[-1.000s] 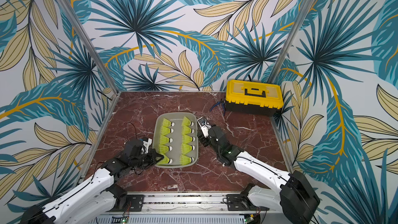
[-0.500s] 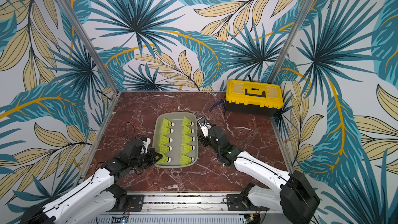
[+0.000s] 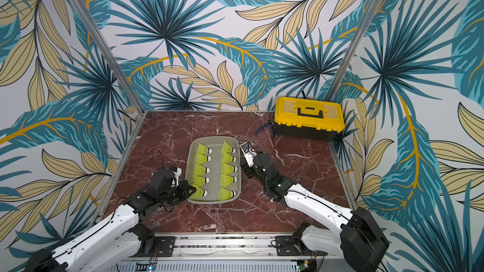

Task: Put the shuttlecocks into the storage box
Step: Place the shuttlecock in the storage box.

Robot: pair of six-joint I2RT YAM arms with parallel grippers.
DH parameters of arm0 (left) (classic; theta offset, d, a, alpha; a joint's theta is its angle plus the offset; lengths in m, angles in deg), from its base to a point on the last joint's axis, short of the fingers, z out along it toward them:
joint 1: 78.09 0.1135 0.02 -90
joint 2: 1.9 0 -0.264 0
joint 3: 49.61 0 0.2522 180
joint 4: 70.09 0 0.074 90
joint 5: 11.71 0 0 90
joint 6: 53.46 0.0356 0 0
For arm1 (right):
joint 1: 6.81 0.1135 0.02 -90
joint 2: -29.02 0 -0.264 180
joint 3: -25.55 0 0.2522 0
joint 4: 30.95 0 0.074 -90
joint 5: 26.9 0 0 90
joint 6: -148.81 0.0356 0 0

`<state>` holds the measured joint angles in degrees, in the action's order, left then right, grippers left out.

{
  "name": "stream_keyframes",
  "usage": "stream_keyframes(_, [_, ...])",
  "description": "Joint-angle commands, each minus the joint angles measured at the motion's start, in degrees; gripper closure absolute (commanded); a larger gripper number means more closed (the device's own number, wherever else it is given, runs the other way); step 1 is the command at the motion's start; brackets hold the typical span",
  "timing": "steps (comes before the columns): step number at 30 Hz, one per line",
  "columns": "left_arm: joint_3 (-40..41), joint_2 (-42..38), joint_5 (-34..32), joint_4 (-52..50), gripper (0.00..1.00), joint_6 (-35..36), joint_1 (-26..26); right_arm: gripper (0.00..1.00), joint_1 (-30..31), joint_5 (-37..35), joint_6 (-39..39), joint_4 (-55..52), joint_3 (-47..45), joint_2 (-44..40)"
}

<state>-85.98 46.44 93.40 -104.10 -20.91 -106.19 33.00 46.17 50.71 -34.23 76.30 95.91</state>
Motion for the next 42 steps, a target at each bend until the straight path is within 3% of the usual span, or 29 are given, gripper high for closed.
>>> stream_keyframes(1, [1.69, -0.54, -2.12, -1.72, 1.00, 0.08, -0.26, 0.35, 0.11, -1.09, 1.02, 0.15, -1.46, 0.41])
stream_keyframes(20, [-1.12, -0.66, -2.64, -3.40, 0.67, 1.67, -0.22, 0.35, 0.09, -2.35, 0.76, 0.15, -2.09, -0.84])
stream_keyframes(29, [-8.34, -2.69, -5.80, -7.93, 0.51, 8.77, -0.25, 0.35, 0.10, -6.20, 3.28, 2.54, -3.92, -2.71])
stream_keyframes(35, [-12.28, -3.84, -14.22, -7.35, 0.45, 14.97, -0.17, 0.34, 0.10, -15.48, 7.85, 2.06, -4.12, -3.38])
stream_keyframes(42, [-14.83, -4.04, -29.64, -4.87, 0.38, 24.31, 0.06, 0.28, -0.50, -25.79, 11.65, -0.06, -4.39, -4.86])
